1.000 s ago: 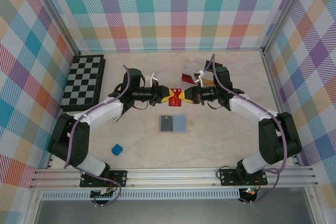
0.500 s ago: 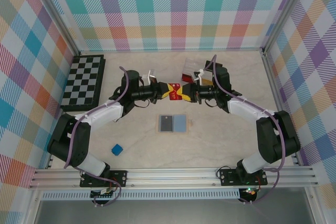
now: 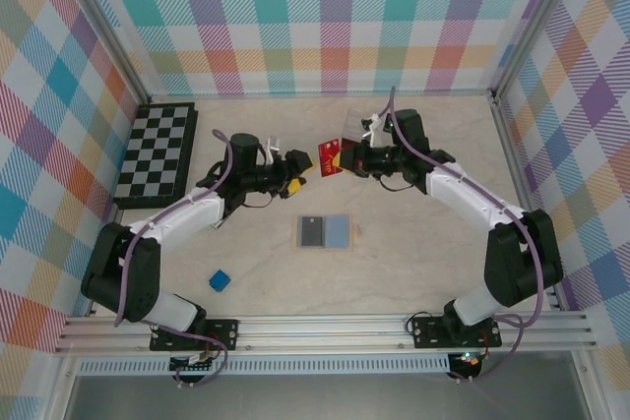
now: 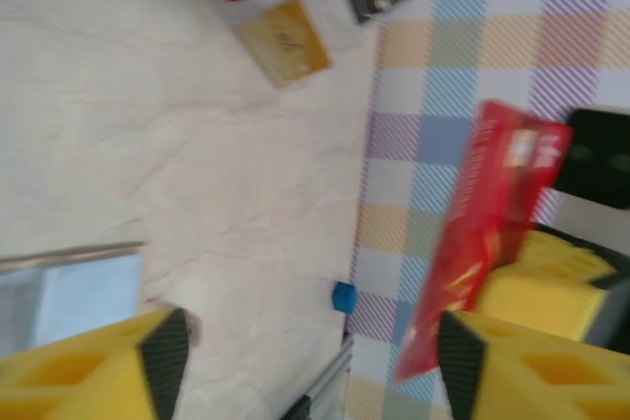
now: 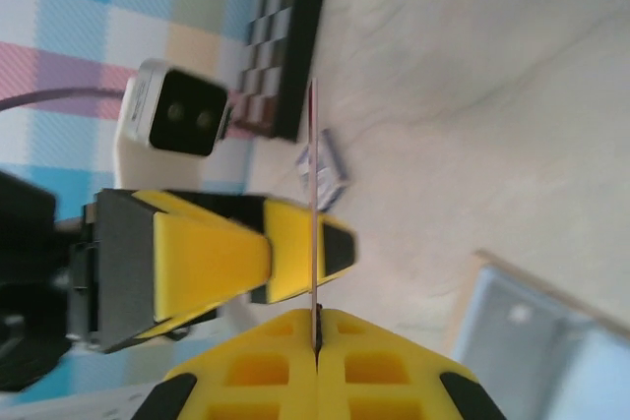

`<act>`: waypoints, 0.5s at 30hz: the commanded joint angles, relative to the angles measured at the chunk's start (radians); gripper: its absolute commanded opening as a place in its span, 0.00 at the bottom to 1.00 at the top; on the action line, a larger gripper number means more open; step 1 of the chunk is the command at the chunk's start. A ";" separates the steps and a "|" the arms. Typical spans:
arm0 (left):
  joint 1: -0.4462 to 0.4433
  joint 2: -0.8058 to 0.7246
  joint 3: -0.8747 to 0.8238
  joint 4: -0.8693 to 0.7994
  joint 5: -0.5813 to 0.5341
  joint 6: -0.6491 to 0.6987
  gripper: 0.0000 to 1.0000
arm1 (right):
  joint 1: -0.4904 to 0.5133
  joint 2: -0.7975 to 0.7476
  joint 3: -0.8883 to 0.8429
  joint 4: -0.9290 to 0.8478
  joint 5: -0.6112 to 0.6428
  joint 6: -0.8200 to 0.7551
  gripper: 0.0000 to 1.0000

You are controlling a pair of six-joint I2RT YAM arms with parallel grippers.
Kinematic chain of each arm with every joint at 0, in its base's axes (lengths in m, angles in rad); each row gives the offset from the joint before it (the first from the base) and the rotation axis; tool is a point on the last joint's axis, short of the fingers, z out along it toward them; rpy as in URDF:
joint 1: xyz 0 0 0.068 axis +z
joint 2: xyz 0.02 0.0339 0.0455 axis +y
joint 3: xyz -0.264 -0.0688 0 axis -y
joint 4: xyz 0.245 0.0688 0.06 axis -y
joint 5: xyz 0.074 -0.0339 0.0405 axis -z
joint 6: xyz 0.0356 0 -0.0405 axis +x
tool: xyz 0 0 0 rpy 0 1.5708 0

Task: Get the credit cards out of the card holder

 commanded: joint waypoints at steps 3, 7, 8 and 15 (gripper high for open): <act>0.055 -0.089 0.105 -0.490 -0.202 0.219 0.86 | -0.004 0.059 0.154 -0.308 0.304 -0.464 0.00; 0.089 -0.121 0.108 -0.612 -0.283 0.290 1.00 | -0.005 0.133 0.286 -0.386 0.414 -0.703 0.00; 0.096 -0.126 0.106 -0.629 -0.291 0.302 1.00 | -0.004 0.150 0.314 -0.404 0.448 -0.772 0.00; 0.130 -0.132 0.083 -0.676 -0.306 0.338 1.00 | -0.009 0.315 0.455 -0.444 0.533 -1.210 0.00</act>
